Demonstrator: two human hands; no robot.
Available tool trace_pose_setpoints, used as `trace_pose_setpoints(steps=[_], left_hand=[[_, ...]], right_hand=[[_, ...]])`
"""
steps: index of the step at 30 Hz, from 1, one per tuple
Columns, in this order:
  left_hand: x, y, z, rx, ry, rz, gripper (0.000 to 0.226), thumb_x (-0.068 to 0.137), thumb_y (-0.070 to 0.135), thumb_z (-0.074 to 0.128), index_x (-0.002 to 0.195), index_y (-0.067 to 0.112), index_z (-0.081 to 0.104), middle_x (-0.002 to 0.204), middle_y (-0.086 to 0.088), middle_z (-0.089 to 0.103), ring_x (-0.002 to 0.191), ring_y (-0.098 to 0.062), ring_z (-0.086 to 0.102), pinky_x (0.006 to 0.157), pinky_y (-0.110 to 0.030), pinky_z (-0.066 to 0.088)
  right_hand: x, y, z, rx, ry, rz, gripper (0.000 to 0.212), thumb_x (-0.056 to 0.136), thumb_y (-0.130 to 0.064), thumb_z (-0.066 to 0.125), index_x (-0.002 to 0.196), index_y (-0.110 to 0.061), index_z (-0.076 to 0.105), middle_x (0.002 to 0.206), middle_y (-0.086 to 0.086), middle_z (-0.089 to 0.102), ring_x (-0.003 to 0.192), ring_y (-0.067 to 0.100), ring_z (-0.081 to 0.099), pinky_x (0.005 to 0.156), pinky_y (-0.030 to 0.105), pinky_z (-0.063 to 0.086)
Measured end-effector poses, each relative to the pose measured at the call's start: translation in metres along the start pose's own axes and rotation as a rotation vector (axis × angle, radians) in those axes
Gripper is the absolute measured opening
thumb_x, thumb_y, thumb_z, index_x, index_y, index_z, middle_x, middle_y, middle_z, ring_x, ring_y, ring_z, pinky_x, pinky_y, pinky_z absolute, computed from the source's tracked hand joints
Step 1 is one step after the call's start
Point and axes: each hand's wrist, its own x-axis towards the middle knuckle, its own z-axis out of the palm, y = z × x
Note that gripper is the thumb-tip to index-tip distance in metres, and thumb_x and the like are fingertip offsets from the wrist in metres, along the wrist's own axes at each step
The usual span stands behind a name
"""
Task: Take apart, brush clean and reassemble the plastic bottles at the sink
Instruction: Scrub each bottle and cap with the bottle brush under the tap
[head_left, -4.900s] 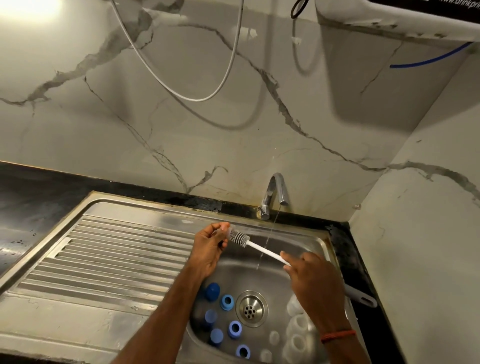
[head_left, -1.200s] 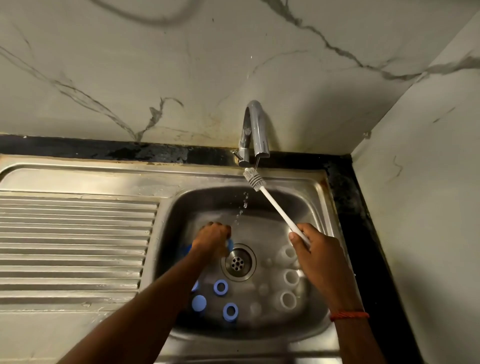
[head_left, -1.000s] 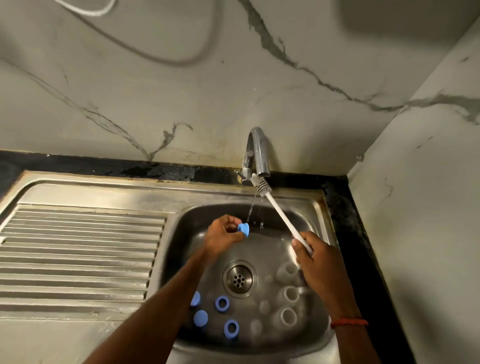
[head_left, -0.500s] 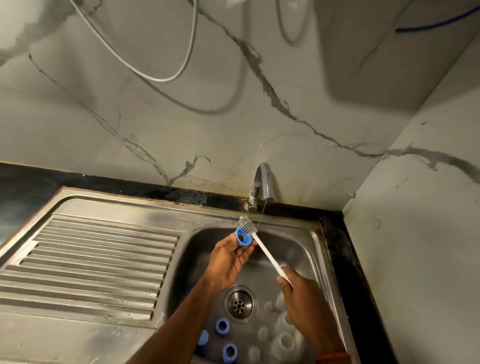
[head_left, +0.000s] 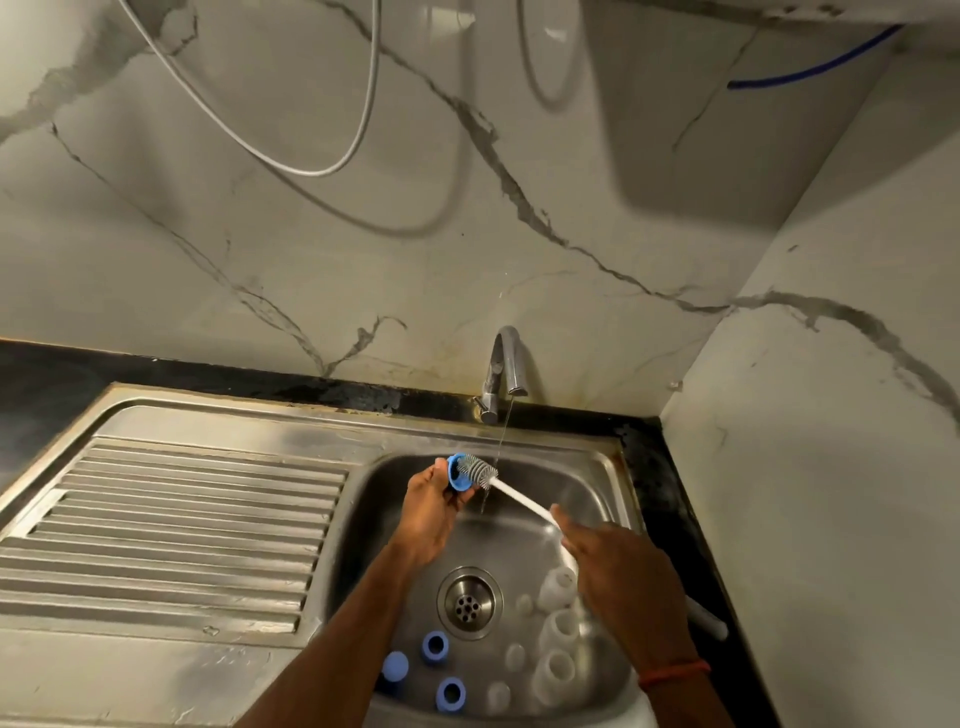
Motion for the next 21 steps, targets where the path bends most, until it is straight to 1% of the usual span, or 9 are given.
trace_pose_setpoints(steps=[4, 6, 7, 9, 12, 14, 16, 18, 21], left_hand=[[0.001, -0.001, -0.006, 0.094, 0.038, 0.005, 0.037, 0.109, 0.022, 0.037, 0.108, -0.002, 0.065, 0.098, -0.018, 0.068, 0.086, -0.022, 0.068, 0.082, -0.033, 0.058], [-0.002, -0.007, -0.011, 0.134, 0.028, -0.007, 0.037, 0.109, 0.023, 0.038, 0.107, -0.001, 0.066, 0.095, -0.016, 0.07, 0.081, -0.017, 0.071, 0.072, -0.026, 0.059], [-0.002, -0.008, -0.012, 0.159, 0.008, -0.007, 0.038, 0.109, 0.024, 0.038, 0.111, -0.002, 0.066, 0.097, -0.016, 0.071, 0.082, -0.017, 0.071, 0.071, -0.025, 0.059], [0.003, -0.004, -0.012, 0.198, -0.019, 0.021, 0.039, 0.109, 0.024, 0.037, 0.115, -0.001, 0.065, 0.103, -0.017, 0.072, 0.09, -0.021, 0.069, 0.08, -0.028, 0.059], [0.006, 0.001, -0.015, 0.249, 0.002, 0.052, 0.034, 0.109, 0.024, 0.038, 0.107, 0.006, 0.067, 0.108, -0.02, 0.069, 0.099, -0.026, 0.066, 0.094, -0.039, 0.054], [0.005, -0.005, -0.023, 0.23, 0.023, 0.03, 0.034, 0.108, 0.027, 0.04, 0.107, 0.004, 0.065, 0.11, -0.022, 0.068, 0.099, -0.027, 0.067, 0.09, -0.037, 0.056], [0.004, -0.009, -0.028, 0.225, 0.009, 0.027, 0.037, 0.109, 0.028, 0.039, 0.107, 0.003, 0.066, 0.106, -0.021, 0.07, 0.095, -0.025, 0.067, 0.082, -0.032, 0.057], [0.004, -0.006, -0.027, 0.251, -0.021, 0.051, 0.037, 0.109, 0.027, 0.038, 0.106, 0.005, 0.068, 0.103, -0.019, 0.071, 0.094, -0.024, 0.066, 0.084, -0.033, 0.053], [0.007, 0.004, -0.026, 0.26, -0.05, 0.088, 0.036, 0.109, 0.026, 0.038, 0.105, 0.008, 0.069, 0.1, -0.016, 0.071, 0.093, -0.024, 0.064, 0.09, -0.039, 0.051]], right_hand=[[0.0, -0.002, -0.005, 0.134, -0.146, -0.049, 0.046, 0.101, -0.043, 0.042, 0.145, -0.051, 0.03, 0.101, -0.004, 0.068, 0.092, 0.015, 0.065, 0.078, 0.032, 0.053], [0.006, 0.002, -0.01, 0.161, -0.16, -0.069, 0.043, 0.101, -0.044, 0.043, 0.143, -0.051, 0.036, 0.101, -0.003, 0.07, 0.092, 0.015, 0.065, 0.078, 0.031, 0.052], [0.009, 0.004, -0.011, 0.17, -0.138, -0.048, 0.043, 0.101, -0.045, 0.042, 0.143, -0.053, 0.036, 0.103, -0.003, 0.07, 0.093, 0.015, 0.065, 0.079, 0.032, 0.053], [0.01, 0.006, -0.006, 0.164, -0.112, 0.007, 0.043, 0.101, -0.046, 0.041, 0.142, -0.054, 0.033, 0.105, -0.002, 0.071, 0.095, 0.017, 0.066, 0.081, 0.036, 0.054], [0.004, -0.002, 0.002, 0.155, -0.188, 0.006, 0.042, 0.101, -0.043, 0.042, 0.141, -0.048, 0.034, 0.109, -0.001, 0.069, 0.099, 0.019, 0.066, 0.083, 0.038, 0.054], [0.001, -0.007, -0.002, 0.194, -0.238, -0.055, 0.039, 0.1, -0.041, 0.043, 0.139, -0.044, 0.04, 0.106, 0.0, 0.07, 0.096, 0.018, 0.066, 0.083, 0.037, 0.054], [0.004, -0.006, -0.009, 0.251, -0.212, -0.052, 0.039, 0.1, -0.043, 0.045, 0.138, -0.05, 0.044, 0.103, 0.0, 0.071, 0.092, 0.016, 0.067, 0.081, 0.035, 0.054], [0.006, -0.004, -0.009, 0.251, -0.146, 0.003, 0.037, 0.101, -0.045, 0.045, 0.138, -0.052, 0.044, 0.106, 0.0, 0.072, 0.095, 0.018, 0.068, 0.08, 0.036, 0.054], [-0.001, -0.013, -0.002, 0.176, -0.147, 0.011, 0.035, 0.102, -0.042, 0.041, 0.137, -0.041, 0.04, 0.112, 0.0, 0.07, 0.1, 0.022, 0.067, 0.083, 0.039, 0.054]])
